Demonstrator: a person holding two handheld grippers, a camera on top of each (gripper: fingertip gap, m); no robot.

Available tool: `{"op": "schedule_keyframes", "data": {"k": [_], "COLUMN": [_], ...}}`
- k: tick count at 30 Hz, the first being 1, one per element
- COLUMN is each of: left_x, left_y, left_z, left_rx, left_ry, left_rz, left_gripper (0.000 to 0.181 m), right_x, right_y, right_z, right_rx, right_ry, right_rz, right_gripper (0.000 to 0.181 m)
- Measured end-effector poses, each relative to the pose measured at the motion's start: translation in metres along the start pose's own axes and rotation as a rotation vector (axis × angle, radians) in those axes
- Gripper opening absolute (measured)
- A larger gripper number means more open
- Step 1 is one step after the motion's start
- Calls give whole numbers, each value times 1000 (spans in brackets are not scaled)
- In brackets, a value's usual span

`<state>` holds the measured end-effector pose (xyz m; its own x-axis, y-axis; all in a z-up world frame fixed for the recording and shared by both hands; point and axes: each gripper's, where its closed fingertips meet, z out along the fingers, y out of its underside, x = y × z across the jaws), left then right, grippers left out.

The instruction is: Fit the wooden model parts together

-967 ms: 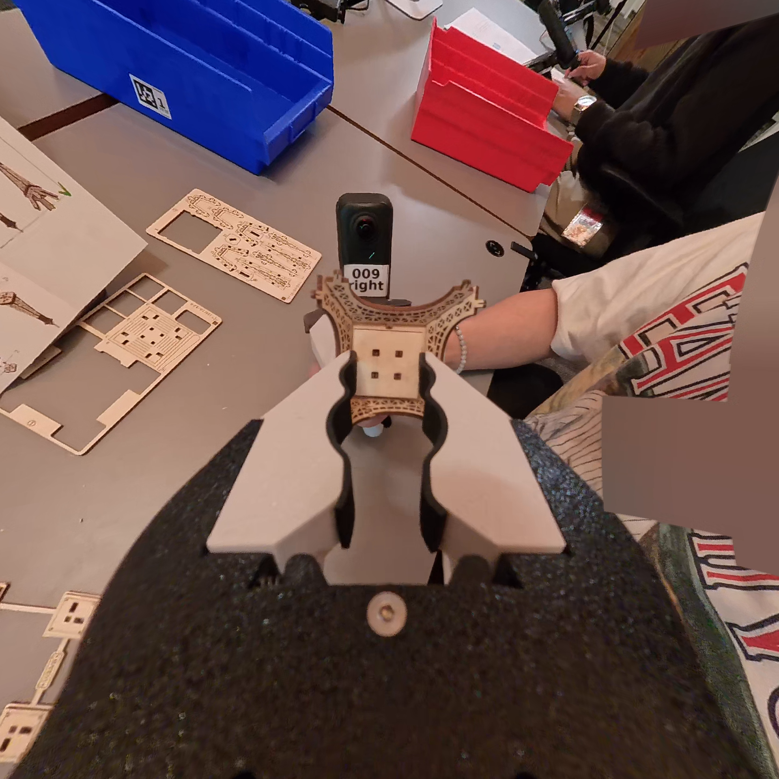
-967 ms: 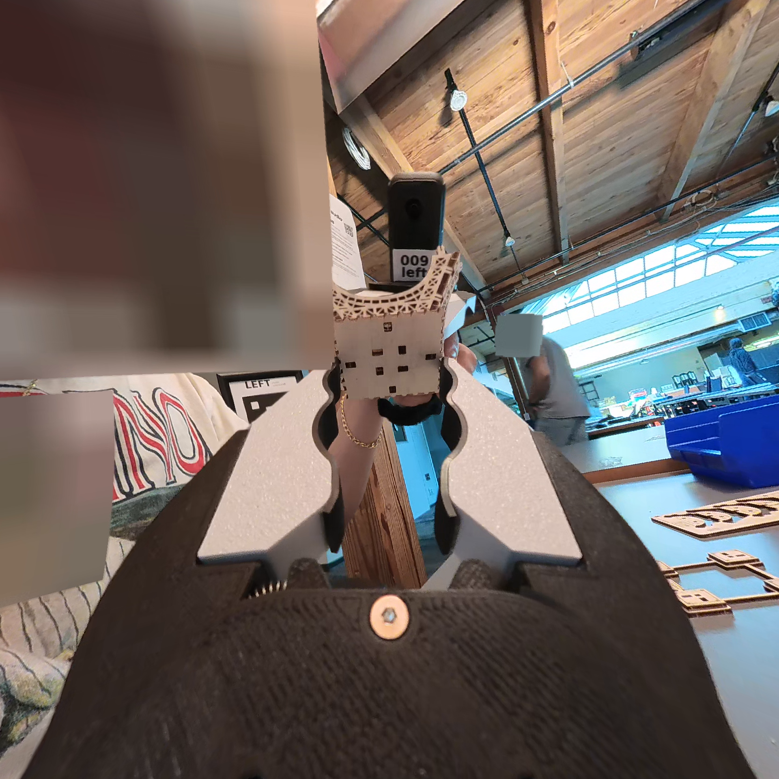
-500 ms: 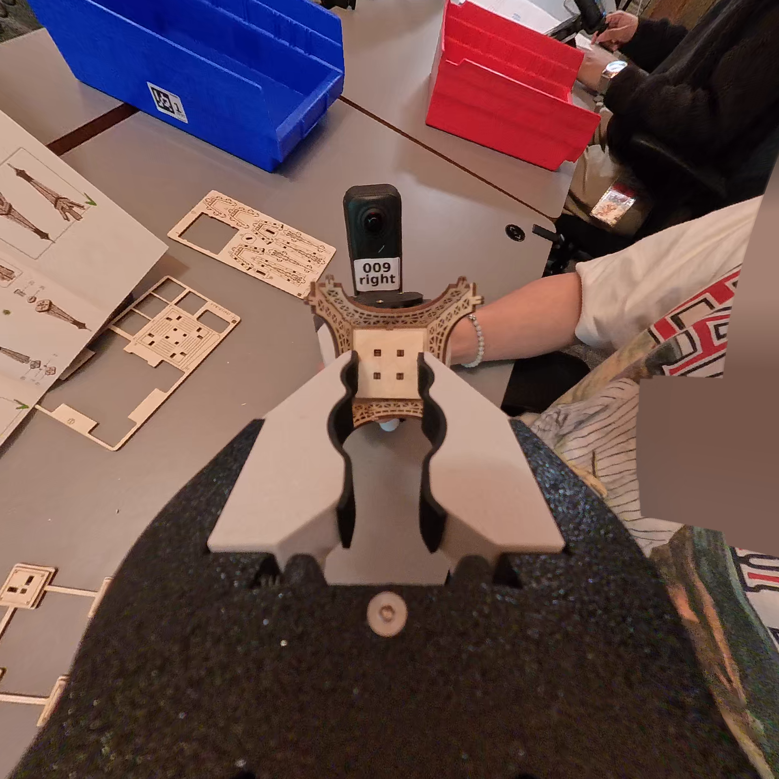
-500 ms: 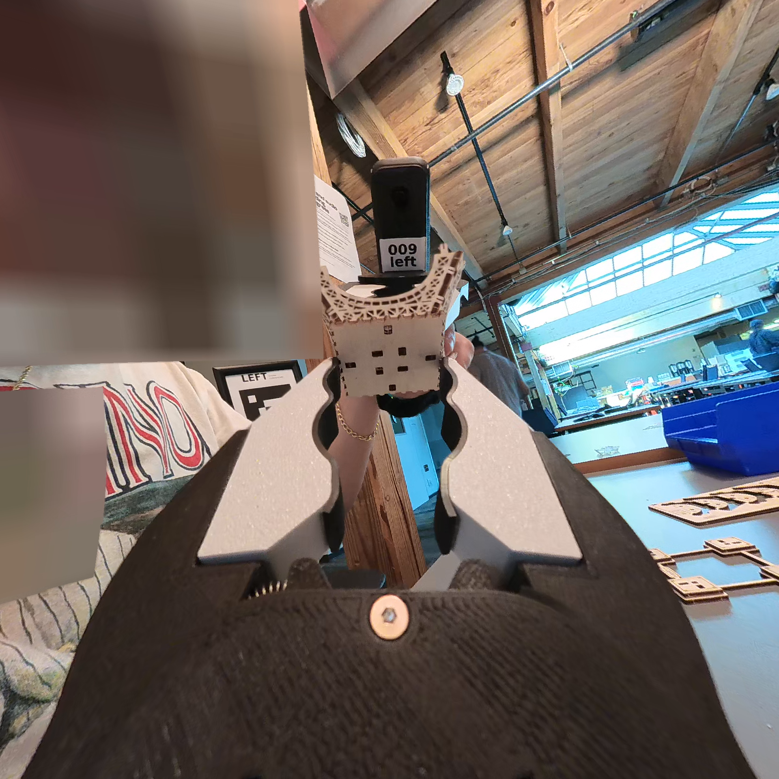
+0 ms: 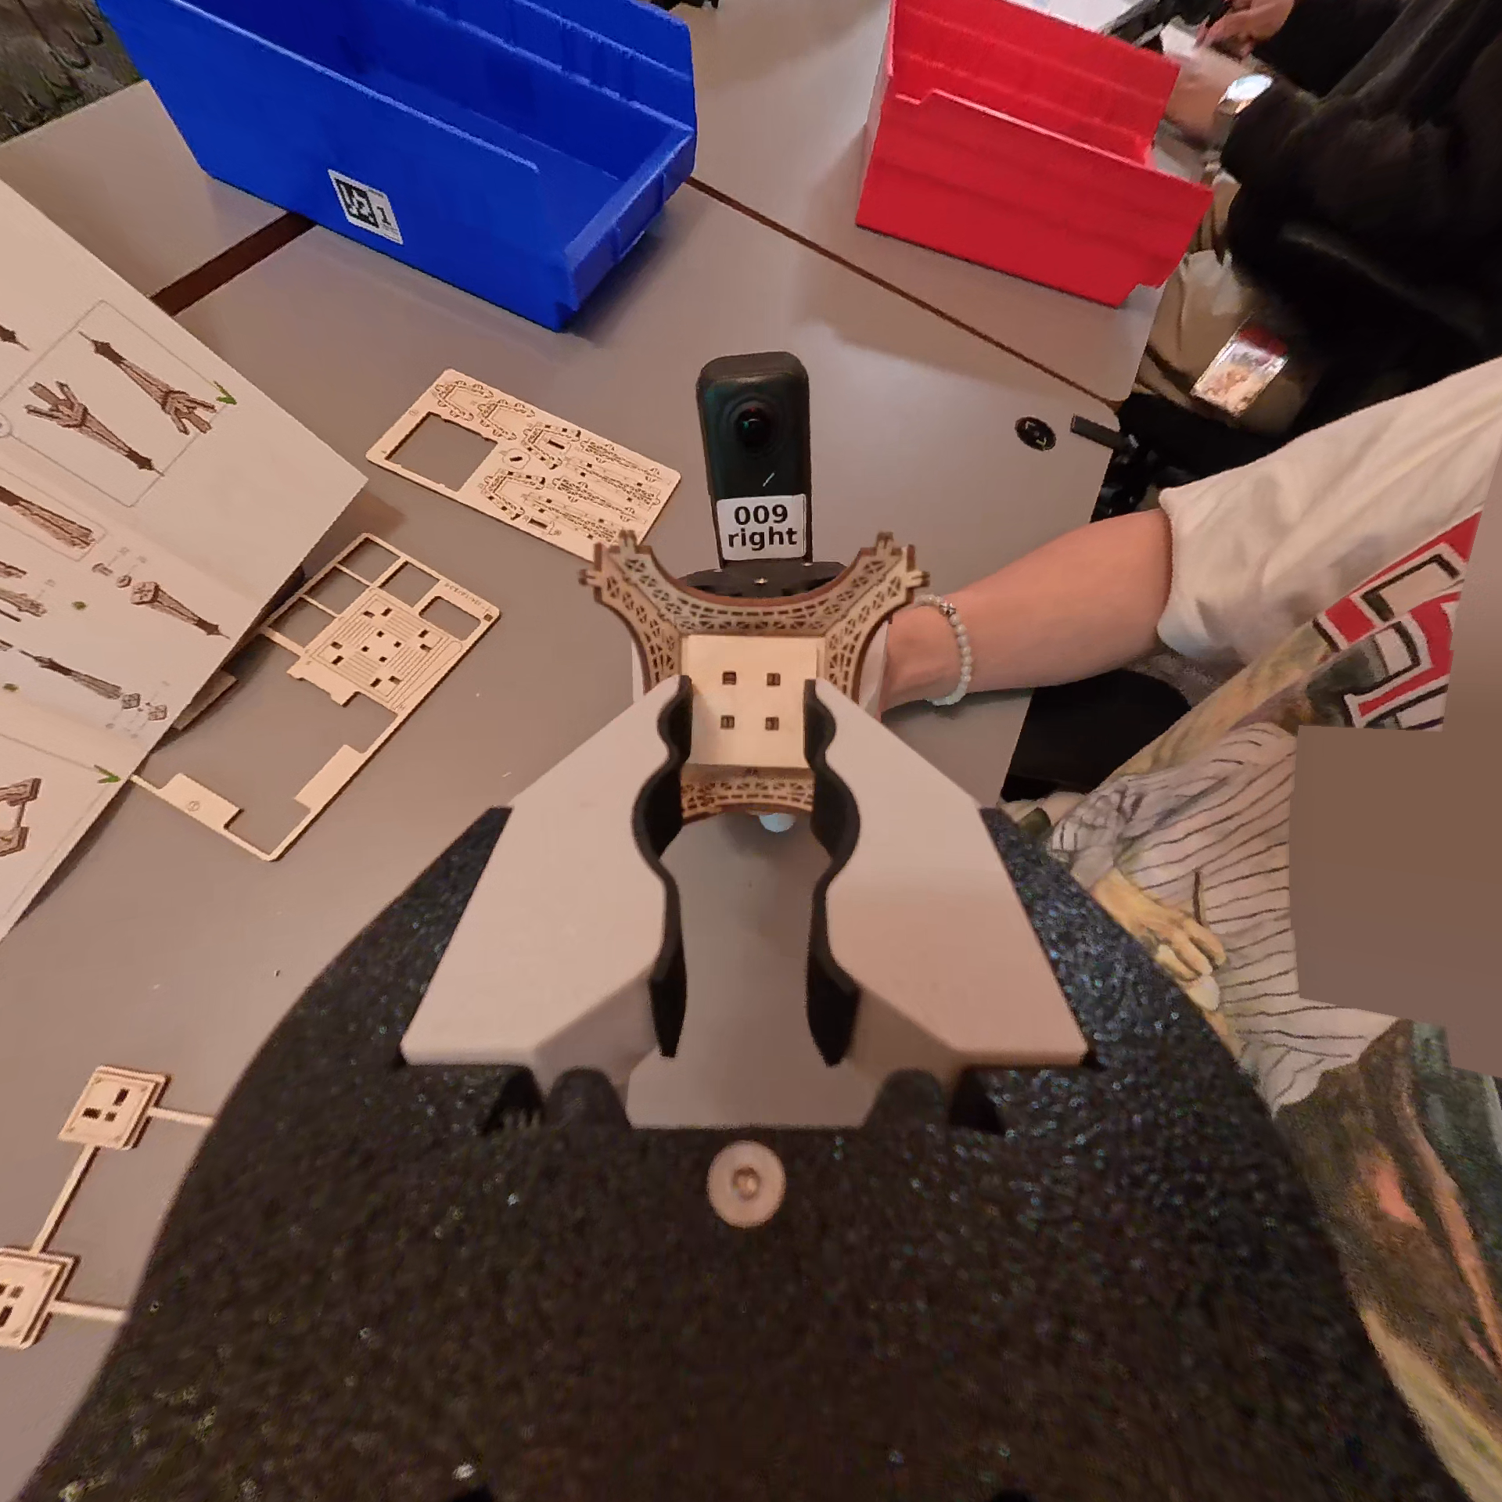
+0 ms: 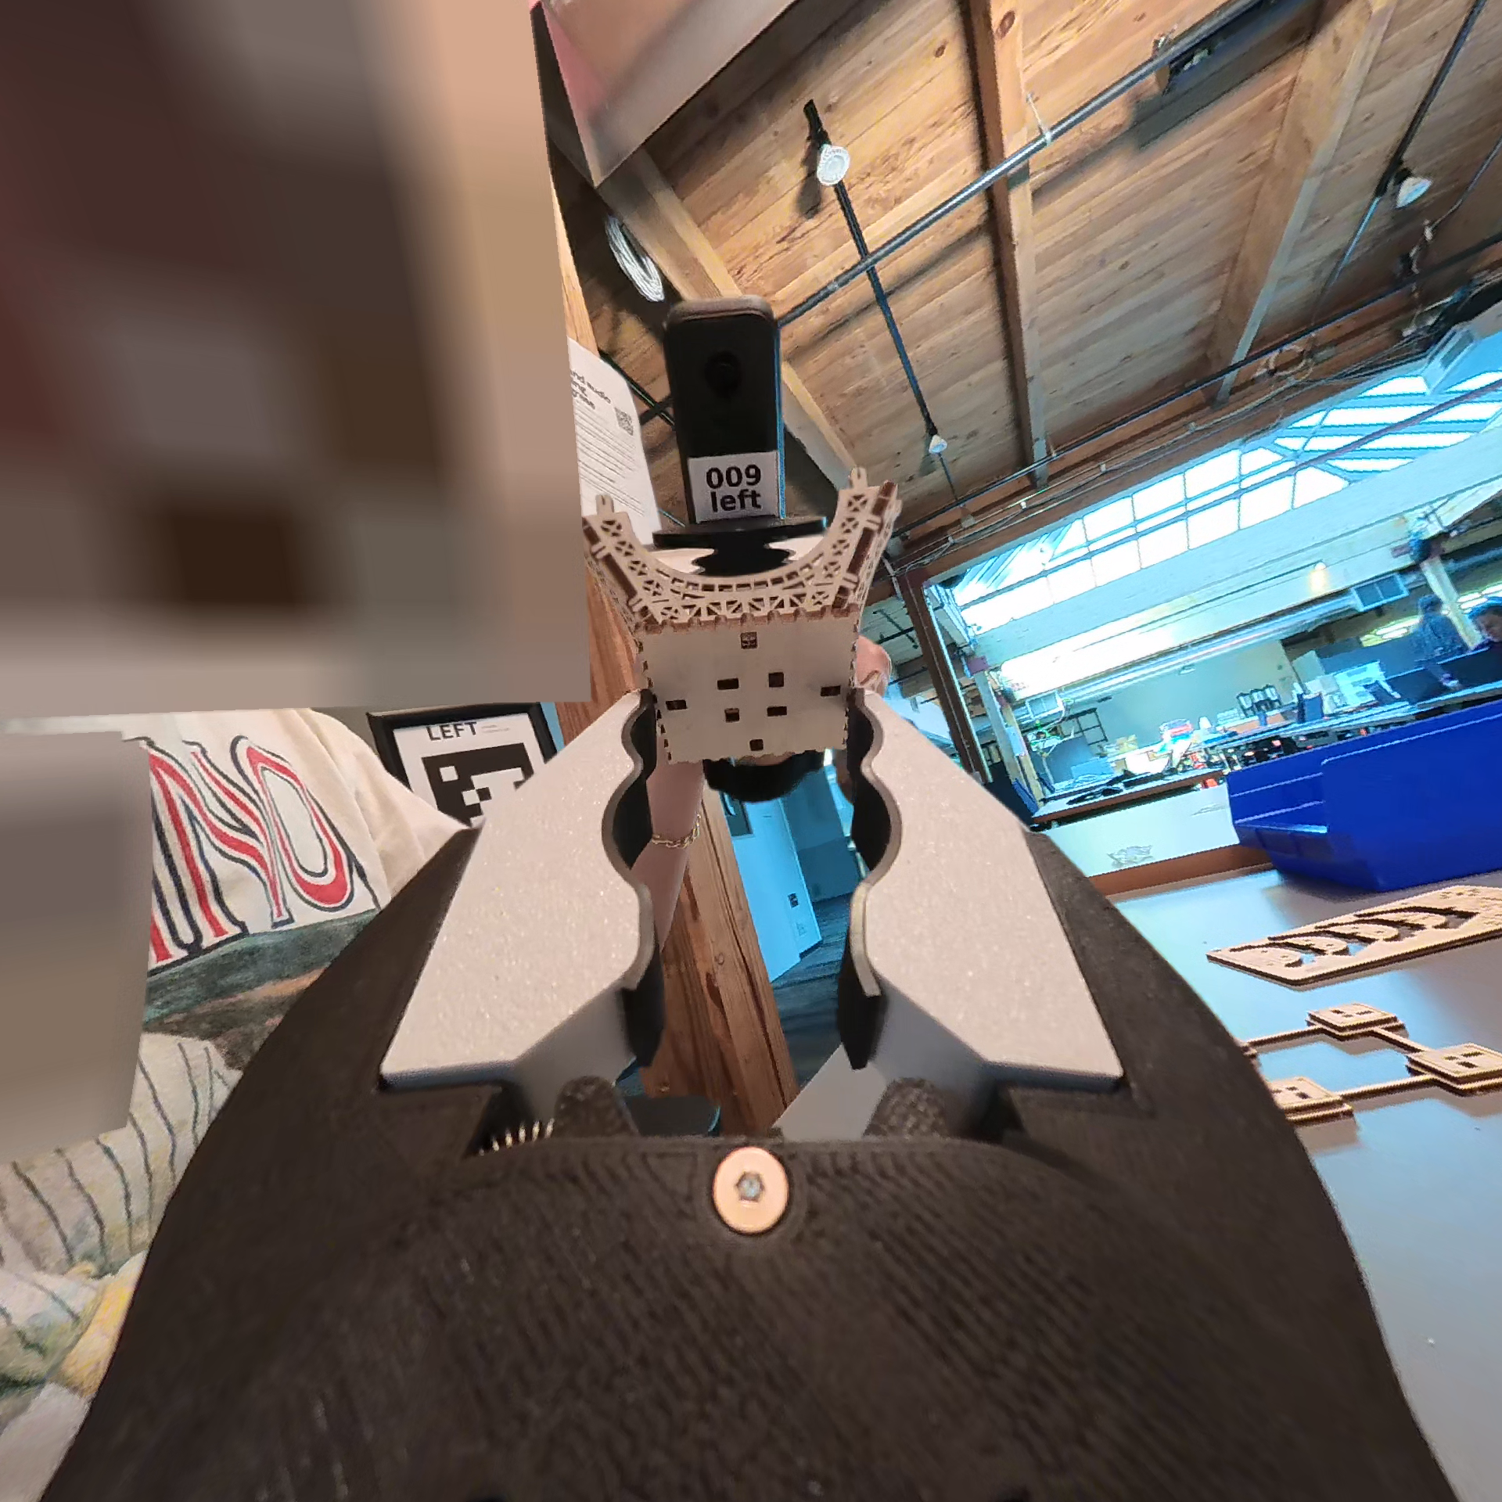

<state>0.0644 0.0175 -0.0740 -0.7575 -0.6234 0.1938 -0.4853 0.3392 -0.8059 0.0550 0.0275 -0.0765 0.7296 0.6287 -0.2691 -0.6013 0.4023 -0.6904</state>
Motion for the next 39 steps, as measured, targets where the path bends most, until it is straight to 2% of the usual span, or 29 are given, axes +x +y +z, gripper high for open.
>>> {"op": "schedule_keyframes", "data": {"k": [10,20,39], "left_x": [2,5,4], "left_y": [0,0,7], "left_z": [0,-1,-3], "left_rx": [65,36,-48], "left_ry": [21,-13,-8], "left_rz": [-21,39,22], "left_gripper": [24,18,11], "right_x": [-2,-3,-1], "right_y": [0,-1,2], "right_z": [-1,0,0], "right_rx": [5,5,-22], "right_ry": [-25,-24,-11], "right_rz": [28,43,32], "right_gripper": [45,45,45]}}
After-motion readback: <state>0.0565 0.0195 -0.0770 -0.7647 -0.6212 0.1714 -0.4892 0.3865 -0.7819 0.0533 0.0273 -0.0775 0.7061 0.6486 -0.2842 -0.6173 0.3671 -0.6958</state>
